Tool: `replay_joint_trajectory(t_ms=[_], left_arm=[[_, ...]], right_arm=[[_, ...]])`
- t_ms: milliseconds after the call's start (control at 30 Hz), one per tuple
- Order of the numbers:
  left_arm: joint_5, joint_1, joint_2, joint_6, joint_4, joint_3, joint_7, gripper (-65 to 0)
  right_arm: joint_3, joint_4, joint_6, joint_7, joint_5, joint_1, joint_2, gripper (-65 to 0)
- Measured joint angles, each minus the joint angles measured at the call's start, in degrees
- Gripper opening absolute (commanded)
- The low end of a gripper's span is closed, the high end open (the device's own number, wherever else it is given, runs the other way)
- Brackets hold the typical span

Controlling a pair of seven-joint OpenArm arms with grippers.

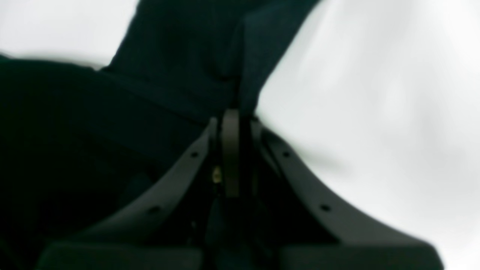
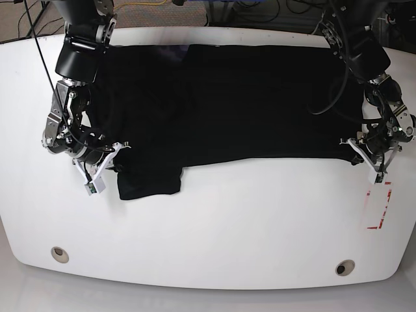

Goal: Layout the t-shirt on the table in an organized manner, then fold the t-shirt properly
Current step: 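Fold the hem with both grippers over toward the collar edge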

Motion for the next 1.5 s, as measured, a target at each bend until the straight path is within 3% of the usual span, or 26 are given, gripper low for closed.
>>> replay_joint_trajectory(t_ms=[567, 900, 1133, 1500], left_arm=[[-0.4, 7.5, 0.3, -0.1, 12.4, 0.0, 0.1, -65.0], [-1.2, 12.1, 0.5, -0.4, 17.2, -1.9, 3.6, -65.0], [-1.0, 14.9, 0.4, -0.3, 19.7, -4.5, 9.3, -65.0], [-1.2, 20.6, 0.3, -0.3, 23.4, -4.9, 10.0, -65.0]], right_arm=[[0.2, 20.7, 0.2, -11.7, 1.1, -5.1, -0.1, -65.0], [0.2, 29.6, 0.2, -12.3, 1.2, -13.5, 0.0, -65.0], [0.1, 35.4, 0.3, -12.1, 1.6, -19.3, 0.0, -65.0], [0.0, 38.3, 0.2, -12.0, 1.7, -25.2, -0.3, -65.0]])
